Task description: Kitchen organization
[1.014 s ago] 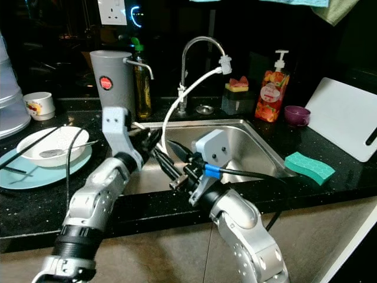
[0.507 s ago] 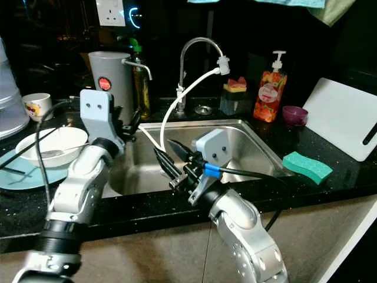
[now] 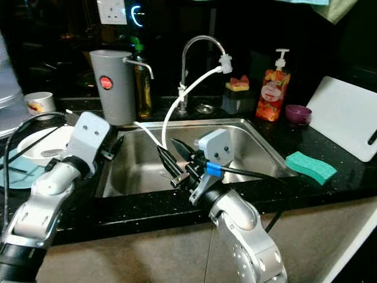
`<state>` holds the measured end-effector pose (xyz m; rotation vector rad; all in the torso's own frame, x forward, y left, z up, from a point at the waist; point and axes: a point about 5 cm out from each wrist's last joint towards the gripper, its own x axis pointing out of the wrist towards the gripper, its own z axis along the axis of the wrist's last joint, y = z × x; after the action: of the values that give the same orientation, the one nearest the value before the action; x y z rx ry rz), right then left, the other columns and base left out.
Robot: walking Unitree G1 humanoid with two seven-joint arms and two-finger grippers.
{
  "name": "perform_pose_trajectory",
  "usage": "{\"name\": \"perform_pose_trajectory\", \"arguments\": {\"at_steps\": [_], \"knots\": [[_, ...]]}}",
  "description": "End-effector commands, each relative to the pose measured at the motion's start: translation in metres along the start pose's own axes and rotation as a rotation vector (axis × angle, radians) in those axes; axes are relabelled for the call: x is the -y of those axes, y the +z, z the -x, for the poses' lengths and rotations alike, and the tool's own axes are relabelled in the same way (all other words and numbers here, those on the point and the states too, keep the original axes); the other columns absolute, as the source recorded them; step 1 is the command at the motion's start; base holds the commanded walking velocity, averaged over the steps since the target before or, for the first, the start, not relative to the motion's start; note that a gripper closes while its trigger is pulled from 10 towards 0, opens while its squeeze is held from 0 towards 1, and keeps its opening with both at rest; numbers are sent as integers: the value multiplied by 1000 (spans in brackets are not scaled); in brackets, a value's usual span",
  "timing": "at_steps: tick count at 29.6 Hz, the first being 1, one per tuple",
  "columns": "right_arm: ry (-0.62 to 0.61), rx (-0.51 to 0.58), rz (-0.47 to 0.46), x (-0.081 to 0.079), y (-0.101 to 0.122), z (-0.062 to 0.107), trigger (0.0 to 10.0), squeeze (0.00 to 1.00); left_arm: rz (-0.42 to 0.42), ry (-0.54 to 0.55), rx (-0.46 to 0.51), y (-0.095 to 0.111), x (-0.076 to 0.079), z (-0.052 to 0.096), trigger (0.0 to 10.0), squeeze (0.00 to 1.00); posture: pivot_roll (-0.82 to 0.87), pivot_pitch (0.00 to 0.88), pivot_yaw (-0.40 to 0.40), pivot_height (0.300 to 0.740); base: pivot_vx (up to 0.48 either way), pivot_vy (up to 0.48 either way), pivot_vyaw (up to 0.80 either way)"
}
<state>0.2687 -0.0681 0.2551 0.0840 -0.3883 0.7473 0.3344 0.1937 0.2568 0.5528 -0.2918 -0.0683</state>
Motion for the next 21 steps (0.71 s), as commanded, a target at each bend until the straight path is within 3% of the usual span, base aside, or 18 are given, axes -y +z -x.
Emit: {"name": "perform_pose_trajectory", "arguments": {"at_steps": [1, 2, 11, 21], "knots": [[-8, -3, -1, 1, 0, 1, 10000, 0, -50, -1, -20, -1, 2, 1, 10000, 388, 39, 33, -49, 740, 0, 0, 0], [-10, -2, -2, 1, 1, 1, 10000, 0, -67, 2, -40, -4, 2, 1, 10000, 0, 39, 33, -49, 740, 0, 0, 0], [-12, -1, -4, 2, 1, 1, 10000, 0, -89, 1, -121, -16, 3, -2, 10000, 0, 44, 39, -59, 740, 0, 0, 0], [74, 8, -12, -11, 3, -8, 10000, 0, -193, 2, -225, -33, -1, -33, 10000, 0, 23, 34, -50, 740, 0, 0, 0]]}}
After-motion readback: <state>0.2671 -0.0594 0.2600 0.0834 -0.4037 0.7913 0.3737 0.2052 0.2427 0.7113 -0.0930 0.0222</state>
